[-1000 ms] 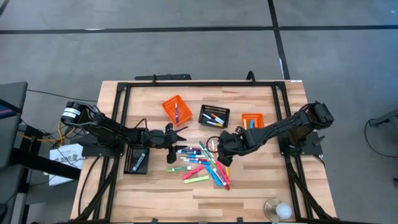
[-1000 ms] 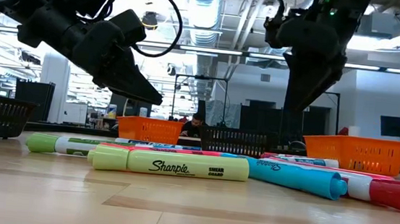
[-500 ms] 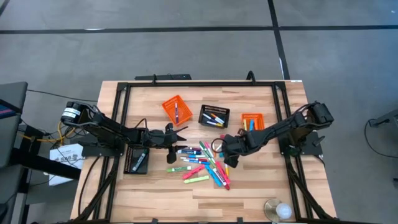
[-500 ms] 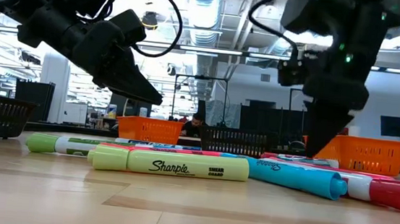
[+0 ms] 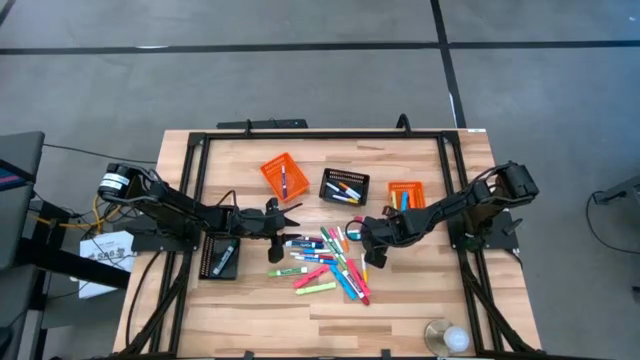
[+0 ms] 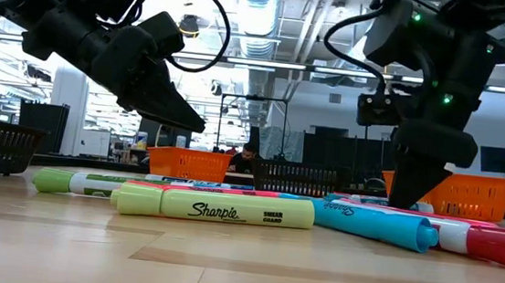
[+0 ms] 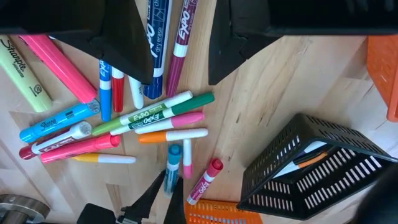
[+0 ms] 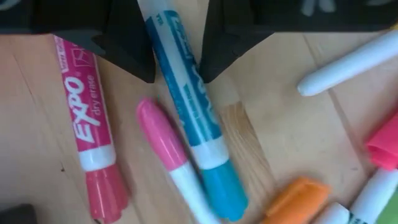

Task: Pick & Place Markers
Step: Put the light blue marker into the bottom black bin

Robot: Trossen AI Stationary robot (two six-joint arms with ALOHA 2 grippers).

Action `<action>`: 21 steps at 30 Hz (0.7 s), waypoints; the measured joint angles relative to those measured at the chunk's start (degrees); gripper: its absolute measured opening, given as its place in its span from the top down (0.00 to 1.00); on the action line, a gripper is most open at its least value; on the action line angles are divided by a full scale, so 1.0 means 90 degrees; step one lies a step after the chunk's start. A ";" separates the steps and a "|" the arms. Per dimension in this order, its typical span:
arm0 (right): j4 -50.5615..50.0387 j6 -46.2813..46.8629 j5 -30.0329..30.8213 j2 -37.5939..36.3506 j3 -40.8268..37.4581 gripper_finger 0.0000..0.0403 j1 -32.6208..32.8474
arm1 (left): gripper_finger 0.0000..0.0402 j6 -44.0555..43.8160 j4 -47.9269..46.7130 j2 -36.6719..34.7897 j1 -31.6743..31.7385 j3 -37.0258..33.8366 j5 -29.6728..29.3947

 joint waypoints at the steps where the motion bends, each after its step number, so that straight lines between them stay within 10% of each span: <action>1: 0.0062 -0.0001 -0.0021 0.0001 -0.0006 0.71 0.0001 | 0.63 0.0000 0.0000 0.0000 0.0001 0.0000 0.0000; 12: 0.0981 -0.0612 -0.0052 -0.0107 0.0570 0.84 0.0222 | 0.63 0.0000 0.0300 0.0000 0.0001 0.0000 0.0002; 21: 0.4542 -0.3080 0.0318 -0.0088 0.0749 0.80 0.0163 | 0.63 0.0192 0.1083 0.0000 0.0002 0.0000 0.0224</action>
